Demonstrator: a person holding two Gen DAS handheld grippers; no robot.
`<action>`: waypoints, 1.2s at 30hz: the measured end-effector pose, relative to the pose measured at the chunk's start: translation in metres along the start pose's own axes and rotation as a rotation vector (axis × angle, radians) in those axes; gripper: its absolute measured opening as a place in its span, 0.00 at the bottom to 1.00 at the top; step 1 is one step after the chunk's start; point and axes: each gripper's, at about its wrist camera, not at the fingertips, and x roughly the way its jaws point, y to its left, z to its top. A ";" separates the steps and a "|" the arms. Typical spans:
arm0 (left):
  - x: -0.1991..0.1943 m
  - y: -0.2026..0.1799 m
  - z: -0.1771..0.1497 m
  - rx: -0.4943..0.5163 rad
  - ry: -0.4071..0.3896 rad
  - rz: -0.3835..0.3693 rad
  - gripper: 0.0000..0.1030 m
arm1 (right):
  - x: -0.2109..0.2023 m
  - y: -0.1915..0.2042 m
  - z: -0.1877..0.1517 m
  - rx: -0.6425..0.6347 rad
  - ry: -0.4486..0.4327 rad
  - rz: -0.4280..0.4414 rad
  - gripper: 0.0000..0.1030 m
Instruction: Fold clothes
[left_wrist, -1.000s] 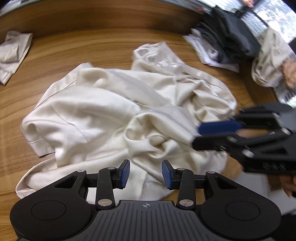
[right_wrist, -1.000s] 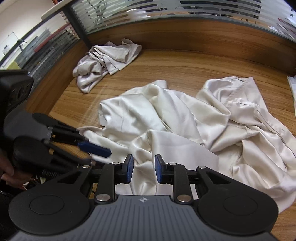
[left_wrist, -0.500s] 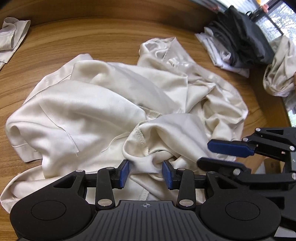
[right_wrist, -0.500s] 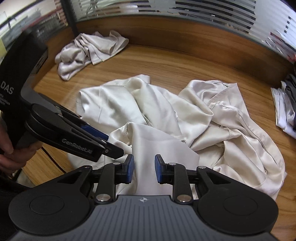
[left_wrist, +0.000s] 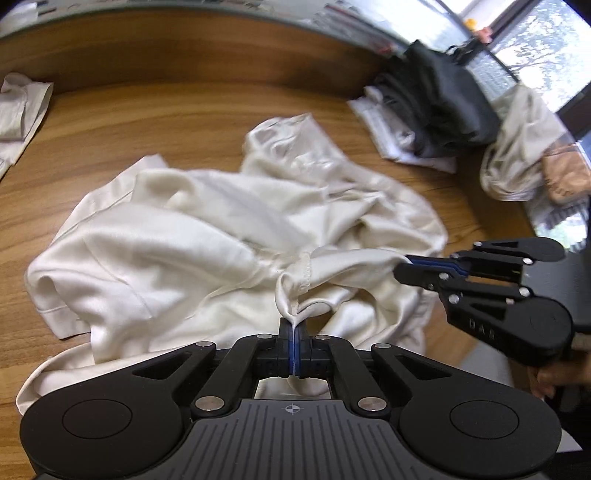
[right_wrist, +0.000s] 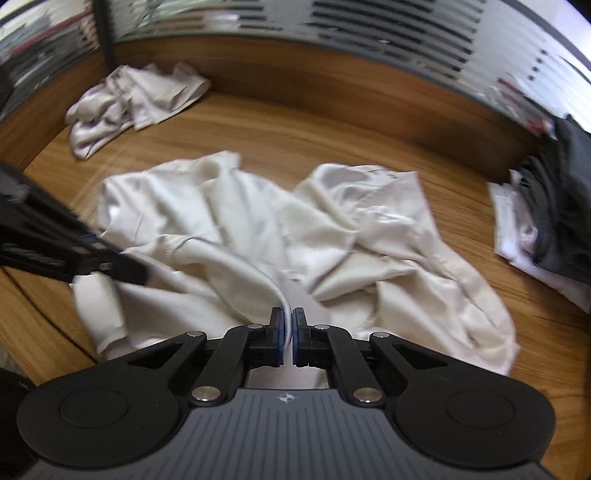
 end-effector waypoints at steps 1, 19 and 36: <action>-0.004 -0.004 0.001 0.009 -0.007 -0.007 0.03 | -0.007 -0.003 0.001 0.017 -0.013 0.009 0.05; -0.016 -0.034 0.003 0.094 -0.036 -0.032 0.03 | 0.007 0.029 0.012 0.065 0.047 0.296 0.00; -0.006 -0.037 0.002 0.076 -0.005 -0.027 0.02 | 0.034 -0.010 -0.020 0.123 0.122 0.080 0.19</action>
